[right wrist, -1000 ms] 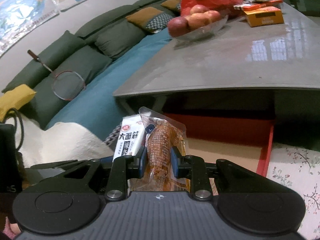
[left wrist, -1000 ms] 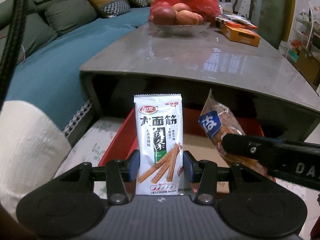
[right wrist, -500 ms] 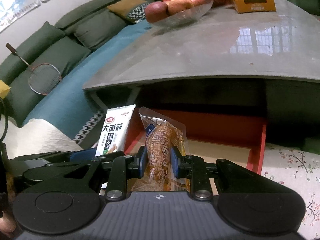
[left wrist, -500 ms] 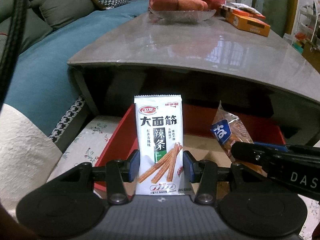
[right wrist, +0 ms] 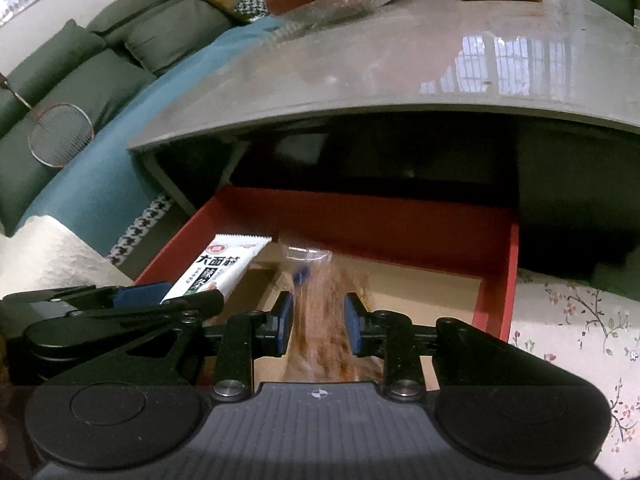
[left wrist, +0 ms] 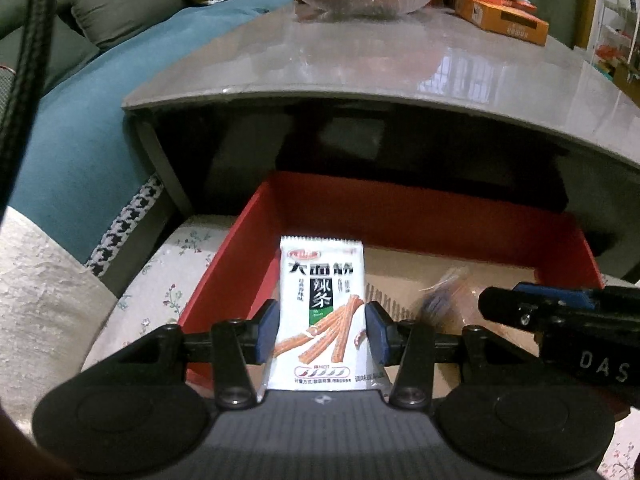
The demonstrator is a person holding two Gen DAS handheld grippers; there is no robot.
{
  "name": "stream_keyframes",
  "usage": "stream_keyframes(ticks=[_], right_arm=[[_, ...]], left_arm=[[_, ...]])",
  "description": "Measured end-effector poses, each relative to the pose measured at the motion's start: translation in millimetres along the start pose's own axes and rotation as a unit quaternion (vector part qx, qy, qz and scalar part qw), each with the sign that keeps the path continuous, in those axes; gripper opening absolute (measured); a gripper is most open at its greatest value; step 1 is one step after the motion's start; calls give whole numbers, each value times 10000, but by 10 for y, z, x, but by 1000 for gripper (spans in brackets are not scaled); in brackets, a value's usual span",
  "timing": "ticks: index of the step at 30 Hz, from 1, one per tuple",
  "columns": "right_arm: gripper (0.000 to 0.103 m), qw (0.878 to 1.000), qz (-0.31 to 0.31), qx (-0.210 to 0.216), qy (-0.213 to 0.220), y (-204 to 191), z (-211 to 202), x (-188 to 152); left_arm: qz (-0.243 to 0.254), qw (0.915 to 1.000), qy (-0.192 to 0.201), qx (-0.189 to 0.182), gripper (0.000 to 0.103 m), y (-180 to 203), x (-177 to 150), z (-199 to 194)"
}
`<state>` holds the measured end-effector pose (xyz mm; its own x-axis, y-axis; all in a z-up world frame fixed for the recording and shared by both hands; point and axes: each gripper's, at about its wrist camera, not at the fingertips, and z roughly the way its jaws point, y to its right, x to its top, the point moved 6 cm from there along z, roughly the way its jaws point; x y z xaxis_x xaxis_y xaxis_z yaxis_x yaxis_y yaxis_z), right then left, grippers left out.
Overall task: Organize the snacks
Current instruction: 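Lower both snacks into the red box and open both tools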
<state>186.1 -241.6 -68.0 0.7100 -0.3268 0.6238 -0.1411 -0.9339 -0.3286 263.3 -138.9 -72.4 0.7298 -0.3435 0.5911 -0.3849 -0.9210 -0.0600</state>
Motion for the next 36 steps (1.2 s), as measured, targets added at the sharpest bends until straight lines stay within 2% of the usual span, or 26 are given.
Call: stream_keyframes(ticks=[3, 9, 16, 18, 25, 30, 36], right_arm=[[39, 10000, -18, -35, -15, 14, -1, -5], [41, 10000, 29, -13, -9, 2, -2, 3], [45, 10000, 29, -30, 7, -1, -25, 9], [52, 10000, 17, -36, 20, -8, -42, 11], [57, 10000, -33, -36, 34, -56, -107, -3], [70, 9999, -89, -82, 89, -86, -176, -16], [73, 9997, -198, -81, 108, -159, -251, -46]], left_arm=[[43, 10000, -81, 31, 45, 16, -4, 45], [134, 9998, 50, 120, 55, 36, 14, 4], [91, 9998, 78, 156, 55, 17, 28, -45], [94, 9998, 113, 159, 55, 8, 32, -79], [100, 9995, 196, 227, 56, 6, 15, -229], [12, 9995, 226, 236, 56, -58, -1, -337], [-49, 9991, 265, 326, 58, -164, -68, -473]])
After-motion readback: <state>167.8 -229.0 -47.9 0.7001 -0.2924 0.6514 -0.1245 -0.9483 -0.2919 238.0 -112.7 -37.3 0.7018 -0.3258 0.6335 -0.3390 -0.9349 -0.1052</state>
